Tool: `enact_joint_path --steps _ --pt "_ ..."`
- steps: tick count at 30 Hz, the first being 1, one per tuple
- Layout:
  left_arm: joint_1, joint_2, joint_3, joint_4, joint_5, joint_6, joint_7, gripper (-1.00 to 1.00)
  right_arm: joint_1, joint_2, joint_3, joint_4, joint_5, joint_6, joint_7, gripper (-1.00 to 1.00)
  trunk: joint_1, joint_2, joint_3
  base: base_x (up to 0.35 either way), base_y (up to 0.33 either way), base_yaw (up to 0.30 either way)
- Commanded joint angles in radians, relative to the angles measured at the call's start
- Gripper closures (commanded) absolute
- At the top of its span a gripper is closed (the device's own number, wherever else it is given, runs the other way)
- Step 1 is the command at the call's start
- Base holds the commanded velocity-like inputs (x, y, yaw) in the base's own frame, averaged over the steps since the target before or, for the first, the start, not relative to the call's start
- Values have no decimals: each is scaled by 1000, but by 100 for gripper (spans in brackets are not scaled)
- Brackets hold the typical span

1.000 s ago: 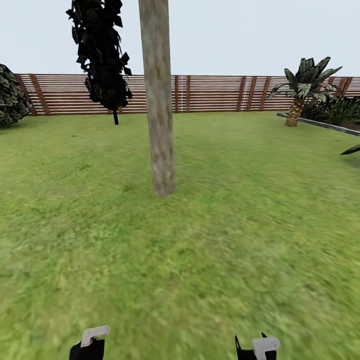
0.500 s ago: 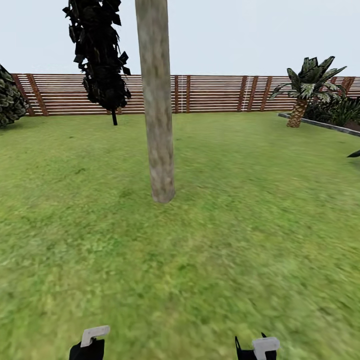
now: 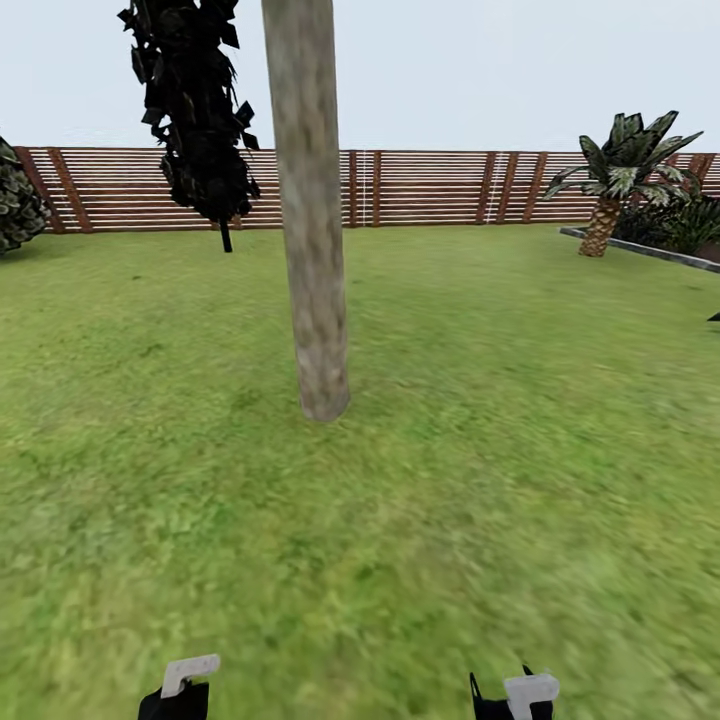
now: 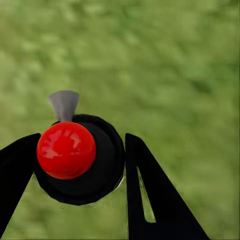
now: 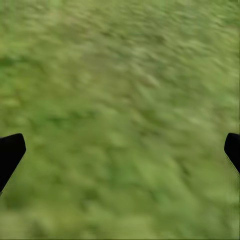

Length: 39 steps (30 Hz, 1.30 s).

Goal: In the garden, pick up the pesticide atomizer on the floor and spray pesticide onto both trees until each tree trunk is fully covered.

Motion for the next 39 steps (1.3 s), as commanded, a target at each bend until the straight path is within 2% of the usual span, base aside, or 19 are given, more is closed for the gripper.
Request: enact_joint_path --steps 1,8,18,39 --pt "-1 0 1 1 -2 -4 2 100 -1 0 0 1 11 -1 -9 -100 0 0 -1 335 0 0" --pt "-1 0 1 1 -2 -4 2 100 -1 -1 0 1 11 -1 -10 -100 0 0 -1 335 0 24" --pt "-1 0 1 1 -2 -4 2 100 -1 -1 0 1 11 -1 -10 -100 0 0 -1 335 0 177" --pt "-1 0 1 1 -2 -6 2 100 -1 -3 0 1 11 -2 -10 -100 0 0 -1 337 0 6"
